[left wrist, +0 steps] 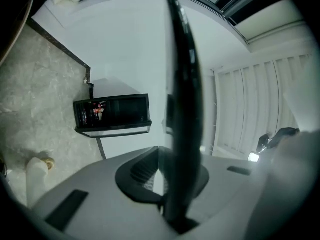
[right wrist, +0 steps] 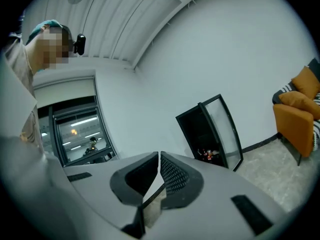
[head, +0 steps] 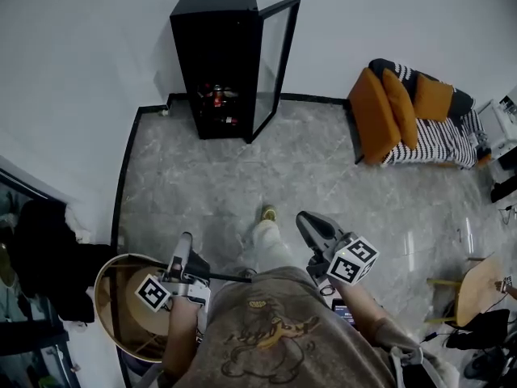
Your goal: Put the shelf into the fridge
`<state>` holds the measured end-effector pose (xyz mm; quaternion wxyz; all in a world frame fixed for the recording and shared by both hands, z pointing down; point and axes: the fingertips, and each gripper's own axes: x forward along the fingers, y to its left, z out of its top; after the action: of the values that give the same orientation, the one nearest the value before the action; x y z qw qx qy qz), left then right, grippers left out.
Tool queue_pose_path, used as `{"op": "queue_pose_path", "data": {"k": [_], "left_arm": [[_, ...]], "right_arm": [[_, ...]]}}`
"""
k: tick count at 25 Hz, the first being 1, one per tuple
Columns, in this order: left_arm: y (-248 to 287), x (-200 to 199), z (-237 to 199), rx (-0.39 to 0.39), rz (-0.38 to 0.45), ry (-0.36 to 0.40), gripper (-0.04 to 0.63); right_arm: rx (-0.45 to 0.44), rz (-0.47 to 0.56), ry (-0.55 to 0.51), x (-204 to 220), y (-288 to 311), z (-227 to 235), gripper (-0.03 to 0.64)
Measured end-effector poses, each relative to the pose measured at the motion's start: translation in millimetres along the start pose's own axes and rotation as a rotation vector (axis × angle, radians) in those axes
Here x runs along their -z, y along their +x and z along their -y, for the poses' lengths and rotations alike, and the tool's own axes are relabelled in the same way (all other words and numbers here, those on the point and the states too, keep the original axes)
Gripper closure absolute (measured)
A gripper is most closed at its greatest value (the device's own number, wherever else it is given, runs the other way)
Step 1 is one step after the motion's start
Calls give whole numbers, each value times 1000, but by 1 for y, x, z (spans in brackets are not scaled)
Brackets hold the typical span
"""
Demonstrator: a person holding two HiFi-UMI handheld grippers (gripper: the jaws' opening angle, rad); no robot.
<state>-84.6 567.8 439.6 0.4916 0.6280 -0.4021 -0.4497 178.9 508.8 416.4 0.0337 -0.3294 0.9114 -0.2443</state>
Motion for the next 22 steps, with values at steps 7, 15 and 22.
{"op": "queue_pose_path", "data": {"k": [7, 15, 22], "left_arm": [[27, -25, -11, 24, 7, 11, 578], [85, -51, -24, 21, 14, 25, 579], [145, -68, -35, -4, -16, 27, 579]], "right_arm": [[6, 19, -3, -13, 36, 27, 589], [-41, -11, 8, -30, 90, 54, 589], [-38, -34, 26, -51, 138, 98, 589]]}}
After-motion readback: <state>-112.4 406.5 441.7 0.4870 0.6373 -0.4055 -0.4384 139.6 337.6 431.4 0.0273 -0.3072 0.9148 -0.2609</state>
